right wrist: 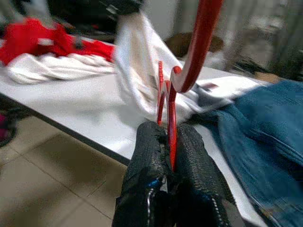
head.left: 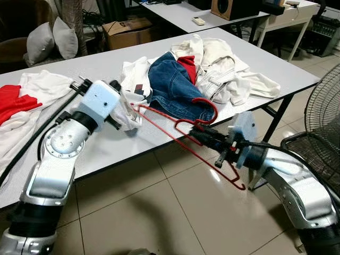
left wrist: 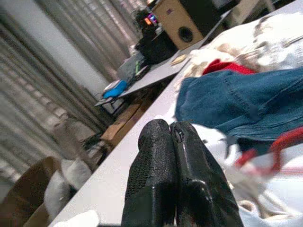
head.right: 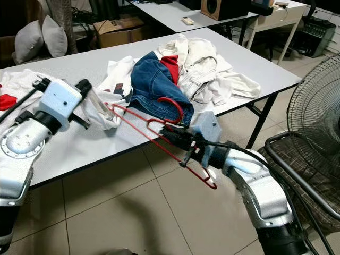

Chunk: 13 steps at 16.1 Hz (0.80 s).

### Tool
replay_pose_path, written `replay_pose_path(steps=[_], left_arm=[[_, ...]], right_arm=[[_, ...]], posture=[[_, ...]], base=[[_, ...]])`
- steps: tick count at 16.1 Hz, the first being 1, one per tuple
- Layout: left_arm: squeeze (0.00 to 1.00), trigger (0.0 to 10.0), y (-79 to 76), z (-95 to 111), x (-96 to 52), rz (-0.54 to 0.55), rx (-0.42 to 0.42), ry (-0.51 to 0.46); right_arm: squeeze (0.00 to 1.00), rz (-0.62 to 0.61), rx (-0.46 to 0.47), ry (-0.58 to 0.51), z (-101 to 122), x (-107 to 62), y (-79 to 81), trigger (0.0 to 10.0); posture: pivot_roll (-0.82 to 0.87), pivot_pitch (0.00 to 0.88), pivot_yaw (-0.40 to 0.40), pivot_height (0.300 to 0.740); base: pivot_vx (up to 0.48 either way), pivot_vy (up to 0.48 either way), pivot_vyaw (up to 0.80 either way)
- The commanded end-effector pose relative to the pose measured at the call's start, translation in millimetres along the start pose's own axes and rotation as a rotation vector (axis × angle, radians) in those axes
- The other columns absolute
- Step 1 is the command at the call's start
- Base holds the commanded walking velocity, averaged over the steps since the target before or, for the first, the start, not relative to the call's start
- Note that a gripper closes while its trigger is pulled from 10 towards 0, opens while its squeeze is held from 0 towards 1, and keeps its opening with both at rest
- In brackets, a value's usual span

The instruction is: Hang hanger

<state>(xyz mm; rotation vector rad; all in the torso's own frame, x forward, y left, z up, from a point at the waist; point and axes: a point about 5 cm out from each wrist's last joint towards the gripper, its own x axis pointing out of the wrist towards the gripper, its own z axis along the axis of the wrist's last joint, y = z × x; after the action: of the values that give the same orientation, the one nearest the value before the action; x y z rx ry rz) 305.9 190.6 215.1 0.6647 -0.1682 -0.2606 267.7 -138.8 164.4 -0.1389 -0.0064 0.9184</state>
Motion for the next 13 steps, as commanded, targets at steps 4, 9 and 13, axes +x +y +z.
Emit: replay_pose_path(steps=[4, 9, 13], left_arm=[[0.0, 0.0, 4.1, -4.4, 1.0, 0.009, 0.03, 0.039], [0.0, 0.0, 1.1, 6.9, 4.1, 0.016, -0.011, -0.03], [0.0, 0.0, -7.2, 18.4, 5.8, -0.005, -0.024, -0.076]], right_arm=[[0.0, -0.026, 0.027, -0.019, 3.5, -20.4, -7.2, 10.0], [0.0, 0.088, 0.094, -0.062, 8.0, -21.8, 7.1, 10.0], [0.0, 0.013, 0.084, -0.045, 1.4, -13.0, -5.0, 10.0]], posture=[[-0.07, 0.0, 0.057, 0.74], [-0.07, 0.0, 0.056, 0.74], [-0.07, 0.0, 0.053, 0.74]], base=[[0.0, 0.0, 0.0], [0.0, 0.0, 0.0], [0.0, 0.0, 0.0]])
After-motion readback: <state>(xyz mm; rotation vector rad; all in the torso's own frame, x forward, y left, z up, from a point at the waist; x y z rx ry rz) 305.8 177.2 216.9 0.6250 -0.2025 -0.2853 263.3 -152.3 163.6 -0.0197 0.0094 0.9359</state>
